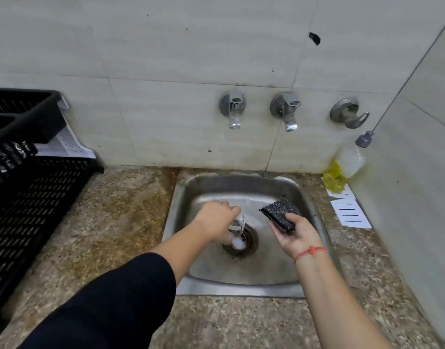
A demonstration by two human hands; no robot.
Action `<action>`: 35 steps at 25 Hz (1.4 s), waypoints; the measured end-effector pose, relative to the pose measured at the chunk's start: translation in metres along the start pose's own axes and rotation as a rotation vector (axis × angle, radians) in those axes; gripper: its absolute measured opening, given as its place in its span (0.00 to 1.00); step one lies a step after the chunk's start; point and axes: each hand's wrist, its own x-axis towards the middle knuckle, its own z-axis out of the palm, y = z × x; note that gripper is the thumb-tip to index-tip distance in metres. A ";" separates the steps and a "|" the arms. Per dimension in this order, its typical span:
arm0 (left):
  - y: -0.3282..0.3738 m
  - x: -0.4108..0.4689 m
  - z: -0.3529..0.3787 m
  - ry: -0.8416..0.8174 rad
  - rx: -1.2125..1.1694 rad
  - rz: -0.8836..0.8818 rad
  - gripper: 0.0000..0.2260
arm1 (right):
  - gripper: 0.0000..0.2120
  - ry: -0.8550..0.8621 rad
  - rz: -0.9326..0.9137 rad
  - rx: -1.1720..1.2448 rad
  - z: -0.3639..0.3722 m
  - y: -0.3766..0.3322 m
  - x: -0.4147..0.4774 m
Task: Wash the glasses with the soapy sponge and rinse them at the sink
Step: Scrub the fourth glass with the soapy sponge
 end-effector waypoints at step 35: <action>0.051 -0.017 -0.028 0.878 -1.877 -0.905 0.16 | 0.06 -0.708 -0.253 -1.161 0.063 0.000 -0.048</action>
